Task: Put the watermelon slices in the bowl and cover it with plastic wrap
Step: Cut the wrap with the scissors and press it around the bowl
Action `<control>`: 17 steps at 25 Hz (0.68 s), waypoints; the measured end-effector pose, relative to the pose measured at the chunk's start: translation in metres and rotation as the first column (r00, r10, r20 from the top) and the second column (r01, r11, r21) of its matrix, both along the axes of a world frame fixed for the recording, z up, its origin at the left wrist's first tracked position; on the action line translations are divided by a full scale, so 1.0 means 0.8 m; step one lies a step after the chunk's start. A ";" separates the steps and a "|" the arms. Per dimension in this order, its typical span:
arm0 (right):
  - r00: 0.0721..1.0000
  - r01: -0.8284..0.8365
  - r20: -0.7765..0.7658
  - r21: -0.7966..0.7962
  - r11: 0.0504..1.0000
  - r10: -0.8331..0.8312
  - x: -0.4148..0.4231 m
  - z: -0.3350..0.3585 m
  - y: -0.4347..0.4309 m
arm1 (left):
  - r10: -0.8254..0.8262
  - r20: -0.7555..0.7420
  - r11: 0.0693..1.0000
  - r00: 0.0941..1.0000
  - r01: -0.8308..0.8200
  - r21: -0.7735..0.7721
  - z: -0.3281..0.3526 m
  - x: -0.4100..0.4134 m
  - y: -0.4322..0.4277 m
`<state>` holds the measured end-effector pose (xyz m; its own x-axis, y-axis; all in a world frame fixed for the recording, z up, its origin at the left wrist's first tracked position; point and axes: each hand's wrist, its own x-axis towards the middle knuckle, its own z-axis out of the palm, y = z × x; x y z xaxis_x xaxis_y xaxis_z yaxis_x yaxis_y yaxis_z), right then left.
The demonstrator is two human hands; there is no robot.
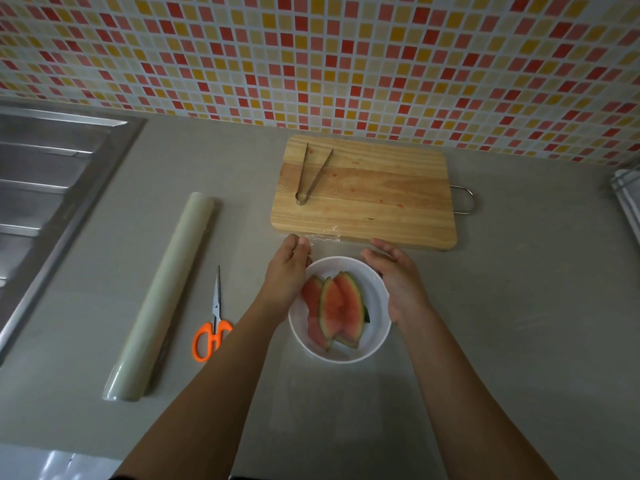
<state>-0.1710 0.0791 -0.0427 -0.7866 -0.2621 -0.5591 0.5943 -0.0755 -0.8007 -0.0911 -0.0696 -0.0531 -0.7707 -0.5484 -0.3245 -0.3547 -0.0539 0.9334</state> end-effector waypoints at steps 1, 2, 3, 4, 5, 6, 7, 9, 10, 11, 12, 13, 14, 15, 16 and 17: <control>1.000 0.009 -0.001 0.012 1.000 -0.009 0.000 -0.001 -0.001 | 0.017 -0.008 1.000 1.000 -0.017 0.000 0.000 -0.001 0.002; 1.000 0.013 0.001 0.020 1.000 -0.013 0.000 -0.002 -0.001 | 0.029 -0.012 1.000 0.999 -0.029 0.001 0.000 -0.002 0.002; 1.000 0.014 0.009 0.026 1.000 -0.014 -0.001 -0.003 -0.001 | 0.033 -0.010 0.999 0.999 -0.033 -0.001 0.000 -0.002 0.002; 1.000 0.016 0.023 0.029 0.999 -0.016 -0.002 -0.003 -0.002 | 0.030 -0.001 1.000 1.000 -0.030 -0.002 -0.001 -0.003 0.001; 0.999 0.022 0.044 0.028 0.999 -0.024 -0.004 -0.003 -0.003 | 0.020 0.015 1.000 1.000 -0.020 -0.001 -0.001 -0.003 0.001; 0.997 0.032 0.071 0.025 0.999 -0.034 -0.006 -0.003 -0.003 | 0.008 0.038 1.000 0.999 -0.008 -0.001 -0.001 -0.004 0.000; 0.994 0.039 0.098 0.027 0.999 -0.042 -0.008 -0.004 -0.004 | 0.001 0.061 1.000 0.998 -0.001 0.005 -0.001 -0.004 -0.001; 0.991 0.025 0.131 0.068 0.997 -0.034 -0.010 -0.005 -0.006 | 0.018 0.115 0.999 0.993 -0.022 0.038 0.000 -0.005 -0.002; 0.991 0.007 0.131 0.101 0.995 -0.020 -0.010 -0.006 -0.006 | 0.041 0.151 0.997 0.988 -0.050 0.054 -0.001 -0.006 -0.003; 0.992 -0.011 0.125 0.134 0.991 -0.006 -0.010 -0.007 -0.007 | 0.071 0.179 0.994 0.981 -0.086 0.074 0.000 -0.006 -0.003; 0.993 -0.026 0.119 0.157 0.987 0.007 -0.009 -0.008 -0.008 | 0.103 0.192 0.986 0.976 -0.127 0.112 -0.001 -0.006 -0.003; 0.993 -0.036 0.115 0.166 0.985 0.017 -0.009 -0.009 -0.008 | 0.128 0.185 0.976 0.974 -0.156 0.149 0.001 -0.006 -0.001; 0.993 -0.041 0.114 0.164 0.986 0.022 -0.009 -0.009 -0.009 | 0.142 0.158 0.971 0.977 -0.168 0.171 0.000 -0.005 0.001; 0.993 -0.041 0.114 0.156 0.987 0.024 -0.010 -0.009 -0.010 | 0.143 0.123 0.971 0.982 -0.163 0.177 0.001 -0.005 0.001; 0.994 -0.044 0.110 0.147 0.988 0.028 -0.010 -0.009 -0.011 | 0.130 0.090 0.973 0.987 -0.145 0.180 0.001 -0.004 0.001; 0.994 -0.051 0.101 0.142 0.989 0.037 -0.012 -0.009 -0.012 | 0.099 0.075 0.978 0.992 -0.111 0.175 0.003 -0.004 0.001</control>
<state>-0.1805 0.0693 -0.0501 -0.7156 -0.2066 -0.6672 0.6705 0.0642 -0.7391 -0.0942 -0.0690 -0.0504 -0.6858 -0.5539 -0.4720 -0.3981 -0.2573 0.8805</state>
